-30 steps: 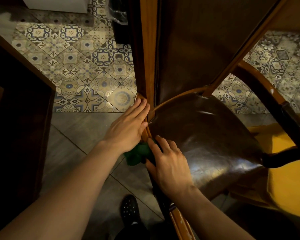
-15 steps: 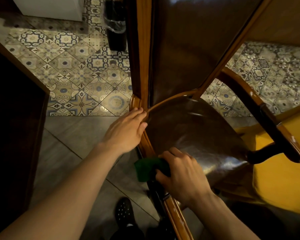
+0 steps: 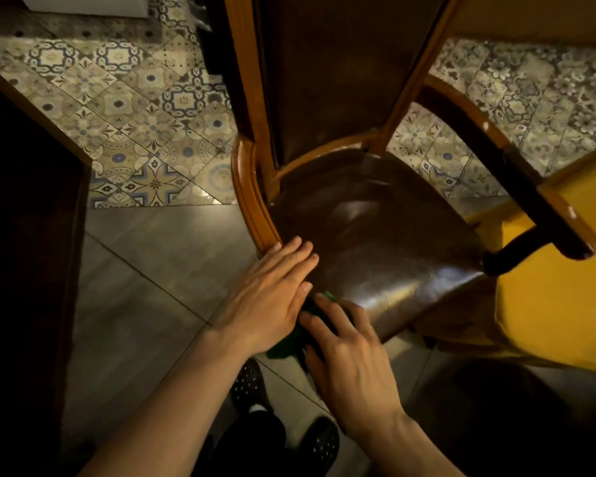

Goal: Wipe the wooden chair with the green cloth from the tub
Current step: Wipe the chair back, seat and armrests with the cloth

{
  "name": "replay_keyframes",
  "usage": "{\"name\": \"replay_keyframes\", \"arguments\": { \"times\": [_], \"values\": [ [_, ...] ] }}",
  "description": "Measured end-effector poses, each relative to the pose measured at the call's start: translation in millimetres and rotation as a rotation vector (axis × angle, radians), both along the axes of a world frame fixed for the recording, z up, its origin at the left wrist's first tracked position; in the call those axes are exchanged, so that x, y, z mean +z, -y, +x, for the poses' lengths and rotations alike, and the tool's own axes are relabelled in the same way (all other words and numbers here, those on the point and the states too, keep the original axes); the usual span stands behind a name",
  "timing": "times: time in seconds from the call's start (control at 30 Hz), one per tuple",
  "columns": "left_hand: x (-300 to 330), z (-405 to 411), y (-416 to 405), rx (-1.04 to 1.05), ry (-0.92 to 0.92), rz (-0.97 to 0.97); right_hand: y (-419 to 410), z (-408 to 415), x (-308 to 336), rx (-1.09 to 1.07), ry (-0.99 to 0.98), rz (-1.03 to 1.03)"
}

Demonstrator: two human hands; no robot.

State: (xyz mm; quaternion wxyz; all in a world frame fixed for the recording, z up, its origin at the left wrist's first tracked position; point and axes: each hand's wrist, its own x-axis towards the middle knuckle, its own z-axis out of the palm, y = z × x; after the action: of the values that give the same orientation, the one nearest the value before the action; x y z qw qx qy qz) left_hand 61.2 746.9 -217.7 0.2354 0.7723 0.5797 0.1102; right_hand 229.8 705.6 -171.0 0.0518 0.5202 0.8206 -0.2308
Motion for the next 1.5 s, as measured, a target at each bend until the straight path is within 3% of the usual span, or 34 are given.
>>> {"name": "replay_keyframes", "arguments": {
  "times": [0.27, 1.0, 1.13, 1.2, 1.4, 1.5],
  "values": [
    [-3, 34, 25, -0.120, -0.018, -0.013, 35, 22, -13, -0.100, -0.039, 0.019],
    [-18, 50, 34, -0.075, -0.186, 0.035, 105, 105, -1, 0.003, 0.018, -0.053],
    [-18, 51, 25, -0.083, -0.162, 0.062, 87, 118, 8, 0.044, 0.032, -0.086],
    [-9, -17, -1, 0.148, -0.170, 0.122, 24, 67, 25, 0.162, 0.075, -0.063],
    [-12, 8, 6, 0.066, -0.107, 0.044, -29, 89, 69, -0.019, -0.051, 0.113],
    [-32, -6, 9, 0.131, -0.061, -0.037, -85, 62, 55, -0.084, -0.132, 0.172]
  ]
}}
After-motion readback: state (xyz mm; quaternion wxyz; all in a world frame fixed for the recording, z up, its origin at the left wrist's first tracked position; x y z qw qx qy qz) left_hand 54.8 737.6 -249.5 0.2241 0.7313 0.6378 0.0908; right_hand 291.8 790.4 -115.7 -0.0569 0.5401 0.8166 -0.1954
